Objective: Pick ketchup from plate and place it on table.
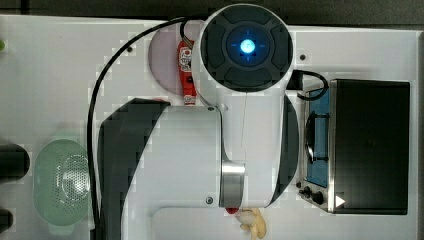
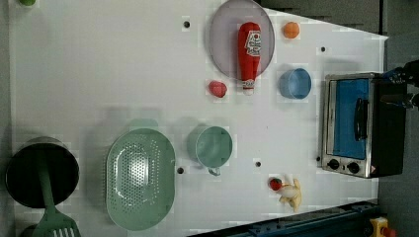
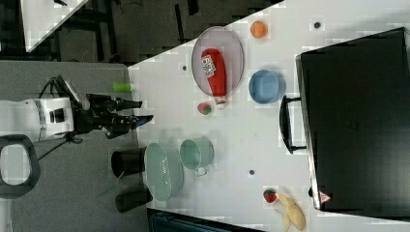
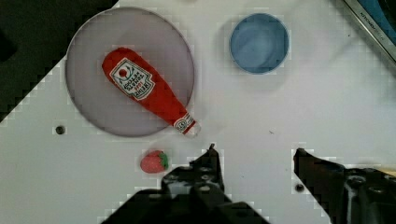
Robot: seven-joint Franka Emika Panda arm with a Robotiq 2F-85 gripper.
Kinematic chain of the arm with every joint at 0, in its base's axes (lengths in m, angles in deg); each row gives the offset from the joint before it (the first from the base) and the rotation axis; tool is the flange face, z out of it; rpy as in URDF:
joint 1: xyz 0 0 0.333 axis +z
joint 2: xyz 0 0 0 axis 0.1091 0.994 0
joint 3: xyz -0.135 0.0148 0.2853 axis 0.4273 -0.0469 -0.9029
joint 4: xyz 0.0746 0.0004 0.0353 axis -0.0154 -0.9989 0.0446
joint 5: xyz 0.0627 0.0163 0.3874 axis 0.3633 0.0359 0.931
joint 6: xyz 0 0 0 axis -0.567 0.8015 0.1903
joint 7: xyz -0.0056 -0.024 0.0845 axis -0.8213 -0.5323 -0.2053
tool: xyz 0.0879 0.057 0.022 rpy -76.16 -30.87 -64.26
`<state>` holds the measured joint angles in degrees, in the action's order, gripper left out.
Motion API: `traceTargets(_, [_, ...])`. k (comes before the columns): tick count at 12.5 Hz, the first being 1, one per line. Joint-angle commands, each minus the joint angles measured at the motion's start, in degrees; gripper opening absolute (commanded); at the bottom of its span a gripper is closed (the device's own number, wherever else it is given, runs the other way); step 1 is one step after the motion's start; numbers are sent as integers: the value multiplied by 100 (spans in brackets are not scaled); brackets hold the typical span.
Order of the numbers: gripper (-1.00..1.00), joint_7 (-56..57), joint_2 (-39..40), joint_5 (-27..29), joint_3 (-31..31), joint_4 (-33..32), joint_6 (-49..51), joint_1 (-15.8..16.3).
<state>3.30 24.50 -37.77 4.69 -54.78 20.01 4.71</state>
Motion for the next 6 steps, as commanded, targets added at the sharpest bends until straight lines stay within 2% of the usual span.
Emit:
traceTargets(1, [54,240,-714,11,-271,-124,816,-511])
traceTargets(3, [97,279,-639,11,-292,-125,812,-503])
traceTargets(6, [100,319,-343,12,-387,-126,805,-491])
